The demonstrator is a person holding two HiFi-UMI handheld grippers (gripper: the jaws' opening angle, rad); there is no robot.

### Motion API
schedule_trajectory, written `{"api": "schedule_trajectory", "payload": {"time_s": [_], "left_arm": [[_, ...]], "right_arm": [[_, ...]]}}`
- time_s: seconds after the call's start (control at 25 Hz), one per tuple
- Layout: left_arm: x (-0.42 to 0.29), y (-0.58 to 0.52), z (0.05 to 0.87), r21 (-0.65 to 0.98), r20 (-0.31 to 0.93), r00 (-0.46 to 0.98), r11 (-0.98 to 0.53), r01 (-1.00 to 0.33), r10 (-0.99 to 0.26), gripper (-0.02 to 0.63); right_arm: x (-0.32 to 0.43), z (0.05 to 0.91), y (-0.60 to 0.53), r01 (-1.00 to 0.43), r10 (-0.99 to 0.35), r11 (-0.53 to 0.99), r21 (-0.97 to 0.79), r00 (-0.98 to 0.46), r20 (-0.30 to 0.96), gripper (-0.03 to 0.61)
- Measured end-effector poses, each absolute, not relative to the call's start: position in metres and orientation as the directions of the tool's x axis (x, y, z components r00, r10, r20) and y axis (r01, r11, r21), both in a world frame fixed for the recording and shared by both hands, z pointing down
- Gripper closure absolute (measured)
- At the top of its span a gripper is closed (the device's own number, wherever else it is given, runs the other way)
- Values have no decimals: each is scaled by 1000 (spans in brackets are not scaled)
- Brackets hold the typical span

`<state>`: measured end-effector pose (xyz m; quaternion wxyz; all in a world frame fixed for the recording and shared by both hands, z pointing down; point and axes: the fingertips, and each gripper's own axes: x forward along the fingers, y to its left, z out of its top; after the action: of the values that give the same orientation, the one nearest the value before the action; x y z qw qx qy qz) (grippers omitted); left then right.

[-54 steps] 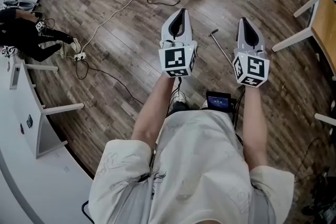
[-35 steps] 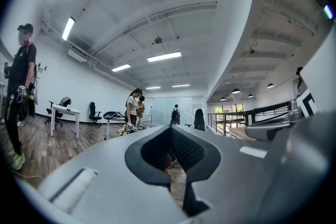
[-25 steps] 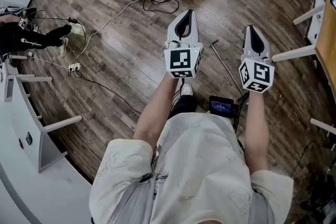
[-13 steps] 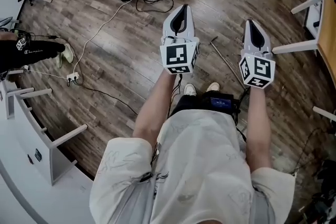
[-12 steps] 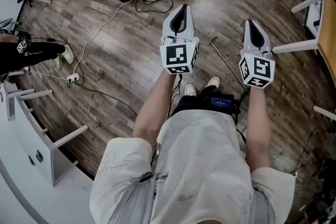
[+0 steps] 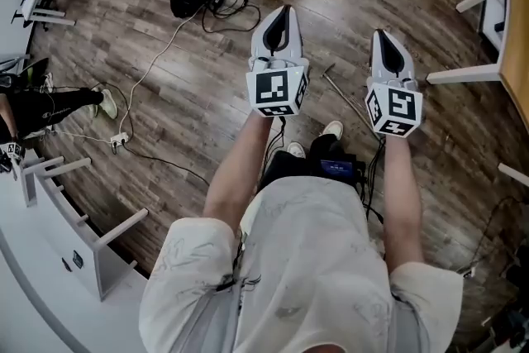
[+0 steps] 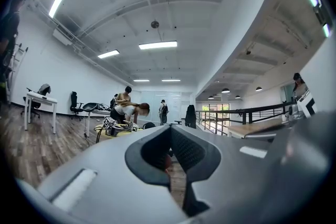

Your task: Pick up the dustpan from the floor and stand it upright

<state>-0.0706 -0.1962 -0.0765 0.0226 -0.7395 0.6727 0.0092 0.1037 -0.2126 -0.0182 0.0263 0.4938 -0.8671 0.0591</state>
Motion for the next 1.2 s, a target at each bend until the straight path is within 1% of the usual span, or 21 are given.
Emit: {"api": "schedule_trajectory", "payload": {"time_s": [0.16, 0.28, 0.48, 0.72, 0.88, 1.08, 1.2], "left_arm": [[-50, -241, -70, -16, -40, 134, -133, -991, -990, 594], [-57, -286, -52, -14, -29, 185, -185, -983, -982, 594], [-116, -343, -1, 10, -10, 286, -286, -958, -958, 594], [-196, -378, 94, 40, 12, 365, -364, -931, -931, 594], [-236, -392, 188, 54, 12, 366, -365, -929, -930, 594], [-248, -410, 361, 37, -12, 367, -367, -929, -930, 594], [-247, -419, 465, 5, -37, 368, -368, -930, -929, 594]], "right_arm": [[113, -5, -248, -866, -856, 495, -75, -500, 130, 572], [99, 20, -285, -881, -865, 465, -85, -473, 168, 572], [32, 83, -322, -918, -883, 384, -100, -396, 250, 572], [-54, 200, -351, -946, -878, 292, -139, -323, 354, 572], [-91, 307, -363, -956, -866, 264, -132, -295, 403, 572], [-108, 486, -382, -963, -864, 233, -139, -270, 426, 572], [-110, 601, -393, -967, -849, 208, -148, -253, 464, 572]]}}
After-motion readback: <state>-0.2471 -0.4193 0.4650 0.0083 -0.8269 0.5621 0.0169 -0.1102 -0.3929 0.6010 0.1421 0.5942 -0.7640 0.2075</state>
